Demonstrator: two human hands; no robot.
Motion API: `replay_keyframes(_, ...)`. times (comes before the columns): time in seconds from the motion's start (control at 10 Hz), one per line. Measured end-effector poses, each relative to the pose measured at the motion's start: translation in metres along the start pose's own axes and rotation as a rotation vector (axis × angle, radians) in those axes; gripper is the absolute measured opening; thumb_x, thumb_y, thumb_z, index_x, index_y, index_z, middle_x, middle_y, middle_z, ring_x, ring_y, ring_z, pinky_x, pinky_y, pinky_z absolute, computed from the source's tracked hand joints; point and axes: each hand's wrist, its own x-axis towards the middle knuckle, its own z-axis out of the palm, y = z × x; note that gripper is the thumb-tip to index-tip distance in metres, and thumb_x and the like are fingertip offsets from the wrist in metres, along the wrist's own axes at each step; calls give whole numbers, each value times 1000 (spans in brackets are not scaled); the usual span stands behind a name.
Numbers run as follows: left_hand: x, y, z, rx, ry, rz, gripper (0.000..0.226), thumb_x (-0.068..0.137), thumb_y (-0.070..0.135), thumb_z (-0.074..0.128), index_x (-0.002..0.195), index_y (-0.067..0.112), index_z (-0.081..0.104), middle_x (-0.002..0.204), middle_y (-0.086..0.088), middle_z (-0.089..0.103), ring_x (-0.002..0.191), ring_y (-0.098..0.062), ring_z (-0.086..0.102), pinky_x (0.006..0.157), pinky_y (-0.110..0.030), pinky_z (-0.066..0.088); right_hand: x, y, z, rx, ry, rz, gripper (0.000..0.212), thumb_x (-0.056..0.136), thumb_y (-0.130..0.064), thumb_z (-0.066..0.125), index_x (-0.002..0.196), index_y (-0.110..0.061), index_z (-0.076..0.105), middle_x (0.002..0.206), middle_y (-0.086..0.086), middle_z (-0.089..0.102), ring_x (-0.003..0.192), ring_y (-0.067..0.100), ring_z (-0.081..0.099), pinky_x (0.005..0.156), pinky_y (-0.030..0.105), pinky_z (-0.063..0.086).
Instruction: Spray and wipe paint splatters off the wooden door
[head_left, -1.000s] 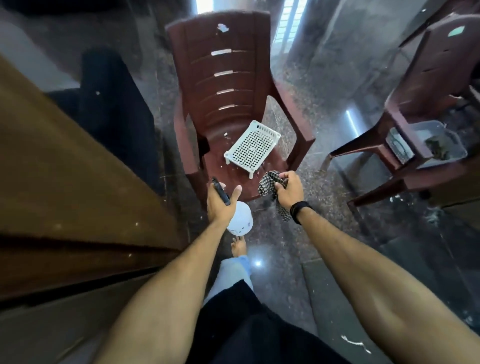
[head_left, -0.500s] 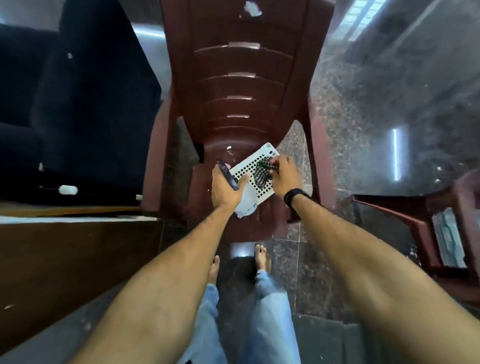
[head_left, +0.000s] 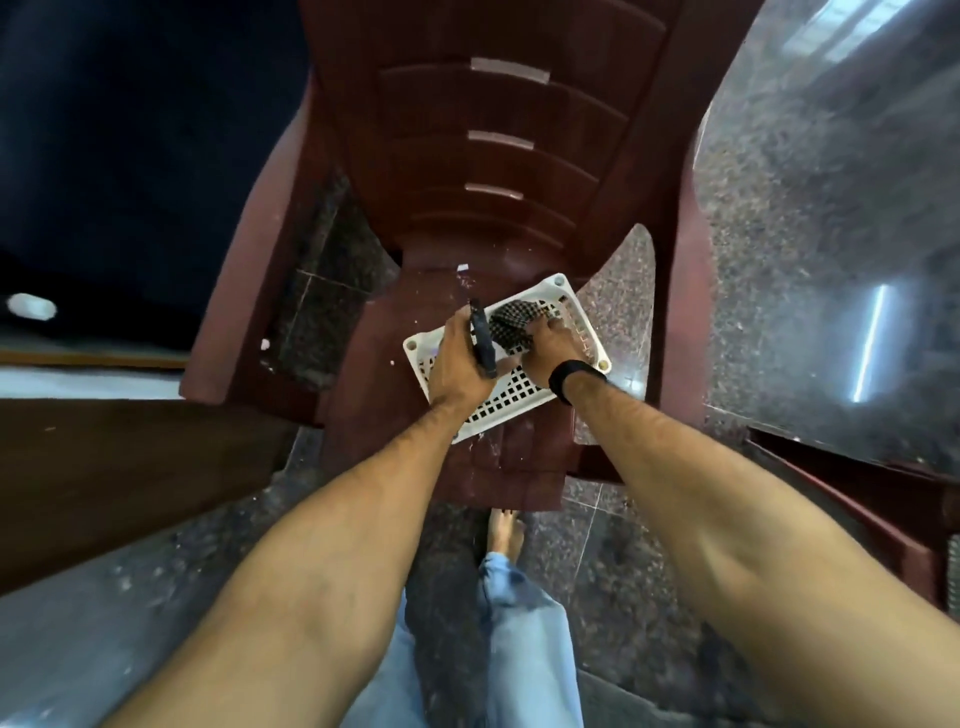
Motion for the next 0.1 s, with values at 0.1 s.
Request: replay_keyframes(0.1,-2,0,-5,20,-36,-15,112,65,35,94,152,11,28,151,-7,42,136,-26,45,105,-42,45,-2,-7,-13,-39,-13,-75,56,92,-20,60,143,-7,41,143,22,43,132,38,44,108,43,41)
